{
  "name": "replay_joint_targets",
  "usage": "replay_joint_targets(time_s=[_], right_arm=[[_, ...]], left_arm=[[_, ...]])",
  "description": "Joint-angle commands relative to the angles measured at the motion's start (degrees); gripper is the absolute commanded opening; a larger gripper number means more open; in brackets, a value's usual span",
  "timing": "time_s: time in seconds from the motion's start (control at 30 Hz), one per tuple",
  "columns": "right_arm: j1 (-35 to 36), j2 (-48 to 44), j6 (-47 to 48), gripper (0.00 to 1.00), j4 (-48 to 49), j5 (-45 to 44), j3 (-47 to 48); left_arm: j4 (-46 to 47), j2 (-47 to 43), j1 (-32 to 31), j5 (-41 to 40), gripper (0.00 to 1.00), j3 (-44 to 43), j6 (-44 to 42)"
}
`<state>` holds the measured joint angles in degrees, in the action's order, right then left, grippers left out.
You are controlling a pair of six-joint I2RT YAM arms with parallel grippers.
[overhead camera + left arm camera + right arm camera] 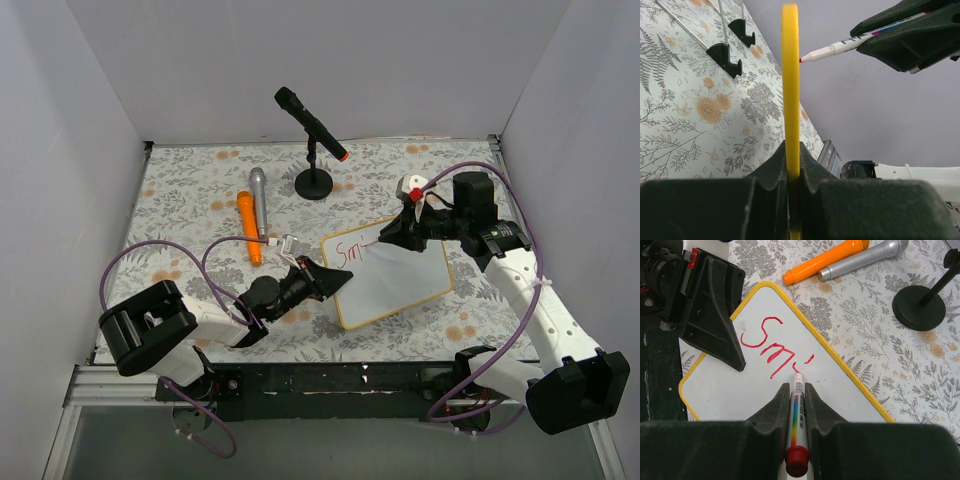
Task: Write a sentence on the whiteboard
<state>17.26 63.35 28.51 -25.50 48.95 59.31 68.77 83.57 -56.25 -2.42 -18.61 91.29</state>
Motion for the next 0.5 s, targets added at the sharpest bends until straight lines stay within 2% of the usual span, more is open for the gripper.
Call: replay_joint_targets(time_s=[0.0,0.3,0.47], right_arm=[[-0.21,0.02,2.07,0.01,-2.01,1.49,1.16],[-0.21,0.02,6.46,0.01,-7.72,3.61,0.99],[-0.2,-0.51,6.47,0.01,-7.99,1.86,0.81]], left_arm=[[28.7,-1.74,-0.18,0.75,0.0,-1.69,0.91],[28.87,-1.39,-0.26,0.83,0.0,-1.87,0.91],[29.05,-1.13,-0.26,0.92,0.0,-1.96,1.0]])
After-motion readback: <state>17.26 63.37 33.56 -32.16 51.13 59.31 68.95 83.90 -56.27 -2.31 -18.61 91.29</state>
